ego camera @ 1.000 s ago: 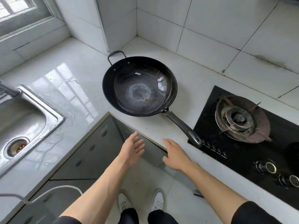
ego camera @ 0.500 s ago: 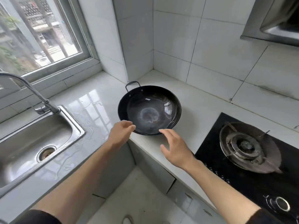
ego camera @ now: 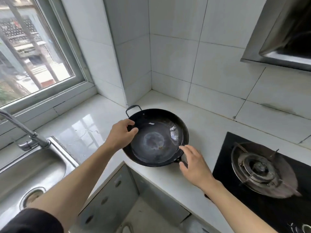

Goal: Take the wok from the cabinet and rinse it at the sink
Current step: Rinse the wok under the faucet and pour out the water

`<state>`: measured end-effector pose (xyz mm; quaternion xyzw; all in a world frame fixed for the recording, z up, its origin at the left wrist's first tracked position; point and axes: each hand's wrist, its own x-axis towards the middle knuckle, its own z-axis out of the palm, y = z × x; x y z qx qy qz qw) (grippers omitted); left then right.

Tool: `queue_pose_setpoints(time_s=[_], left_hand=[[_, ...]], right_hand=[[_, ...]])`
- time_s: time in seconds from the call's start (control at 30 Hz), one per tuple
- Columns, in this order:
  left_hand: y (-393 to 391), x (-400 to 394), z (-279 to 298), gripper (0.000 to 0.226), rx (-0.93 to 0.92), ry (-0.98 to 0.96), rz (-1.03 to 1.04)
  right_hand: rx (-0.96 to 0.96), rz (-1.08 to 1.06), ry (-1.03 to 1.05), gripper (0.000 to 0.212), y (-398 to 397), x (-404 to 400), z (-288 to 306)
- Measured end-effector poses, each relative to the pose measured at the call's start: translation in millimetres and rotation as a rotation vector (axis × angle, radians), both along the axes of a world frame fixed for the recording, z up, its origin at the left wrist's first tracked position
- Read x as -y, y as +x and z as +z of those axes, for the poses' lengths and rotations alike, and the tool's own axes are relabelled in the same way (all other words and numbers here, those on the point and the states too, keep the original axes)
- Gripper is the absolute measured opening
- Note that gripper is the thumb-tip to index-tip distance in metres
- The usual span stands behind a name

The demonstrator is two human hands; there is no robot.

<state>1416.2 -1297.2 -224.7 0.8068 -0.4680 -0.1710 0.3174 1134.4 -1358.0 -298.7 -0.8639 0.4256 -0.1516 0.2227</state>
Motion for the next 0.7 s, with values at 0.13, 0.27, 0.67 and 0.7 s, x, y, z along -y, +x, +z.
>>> queue_pose_setpoints(time_s=[0.13, 0.27, 0.67, 0.7], left_hand=[[46, 27, -7, 0.037, 0.066, 0.023, -0.122], [93, 48, -15, 0.036, 0.207, 0.017, -0.278], [146, 93, -45, 0.038, 0.296, 0.070, -0.522], [147, 95, -46, 0.042, 0.322, 0.081, -0.535]], right_hand=[[-0.072, -0.123, 0.015, 0.057, 24, 13, -4], [-0.124, -0.225, 0.035, 0.057, 51, 14, 0], [-0.306, -0.345, 0.098, 0.073, 57, -7, -10], [-0.336, -0.345, 0.105, 0.076, 56, -6, -12]])
